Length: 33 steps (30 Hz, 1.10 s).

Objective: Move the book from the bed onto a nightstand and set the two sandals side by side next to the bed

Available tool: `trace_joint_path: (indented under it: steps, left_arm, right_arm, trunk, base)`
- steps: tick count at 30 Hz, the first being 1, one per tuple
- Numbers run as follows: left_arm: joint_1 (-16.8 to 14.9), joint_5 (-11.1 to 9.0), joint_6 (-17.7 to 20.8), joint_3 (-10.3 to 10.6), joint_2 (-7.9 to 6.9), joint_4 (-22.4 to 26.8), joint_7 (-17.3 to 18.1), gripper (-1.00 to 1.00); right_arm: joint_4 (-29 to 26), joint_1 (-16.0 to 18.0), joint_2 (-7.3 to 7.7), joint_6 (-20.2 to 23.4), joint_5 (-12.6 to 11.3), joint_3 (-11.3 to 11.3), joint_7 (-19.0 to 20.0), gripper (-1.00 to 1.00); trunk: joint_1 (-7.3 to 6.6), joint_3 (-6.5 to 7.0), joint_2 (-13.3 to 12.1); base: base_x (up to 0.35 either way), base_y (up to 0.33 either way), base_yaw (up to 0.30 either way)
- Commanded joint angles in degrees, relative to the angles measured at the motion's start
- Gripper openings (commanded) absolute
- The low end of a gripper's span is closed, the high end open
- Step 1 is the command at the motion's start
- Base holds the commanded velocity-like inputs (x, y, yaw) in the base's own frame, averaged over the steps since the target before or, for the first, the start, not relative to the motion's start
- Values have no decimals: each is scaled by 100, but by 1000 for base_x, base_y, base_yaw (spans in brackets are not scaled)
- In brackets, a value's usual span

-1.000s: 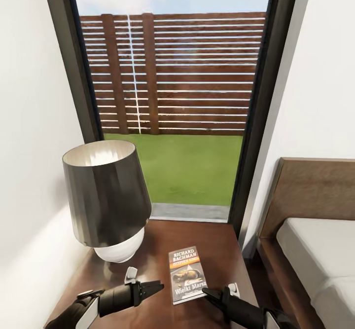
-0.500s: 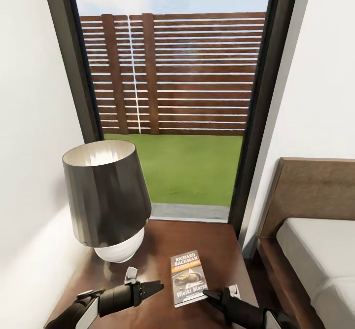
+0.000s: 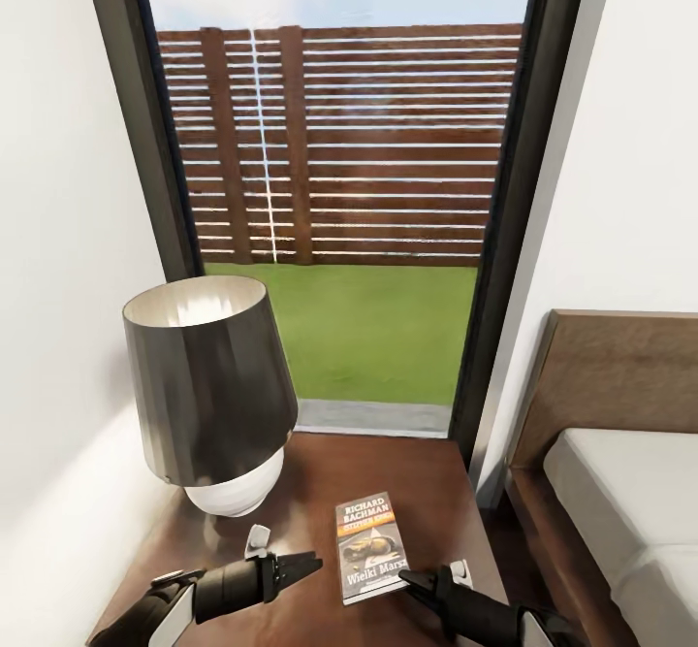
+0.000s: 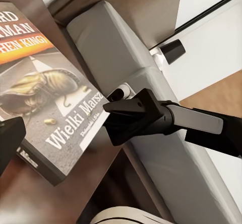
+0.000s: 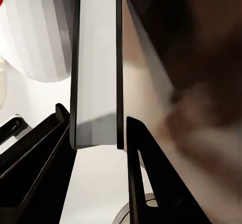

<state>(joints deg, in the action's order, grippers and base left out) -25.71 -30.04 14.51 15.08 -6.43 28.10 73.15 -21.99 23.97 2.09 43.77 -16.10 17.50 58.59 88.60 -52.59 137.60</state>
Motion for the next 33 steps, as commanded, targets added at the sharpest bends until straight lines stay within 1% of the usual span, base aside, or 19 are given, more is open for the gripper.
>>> trace_joint_path:
  steps: [1,16,17,33]
  left_arm:
    - [-4,-55,61,38,-7,2,6,100]
    - [-4,-55,61,38,-7,2,4,100]
    - [-4,-55,61,38,-7,2,2,100]
    - [-4,-55,61,38,-8,2,-1,100]
  right_arm:
    - [11,2,2,-85,155,17,-182,-100]
    - [11,1,-7,-98,150,27,-151,-100]
    - [11,0,-7,-94,151,26,-153,100]
    - [11,0,-7,-88,151,26,-159,100]
  trunk:
    - [-1,-6,2]
    - [-1,-6,2]
    - [-1,-6,2]
    - [-1,-6,2]
  base:
    - [0,0,0]
    - [0,0,0]
    - [0,0,0]
    - [0,0,0]
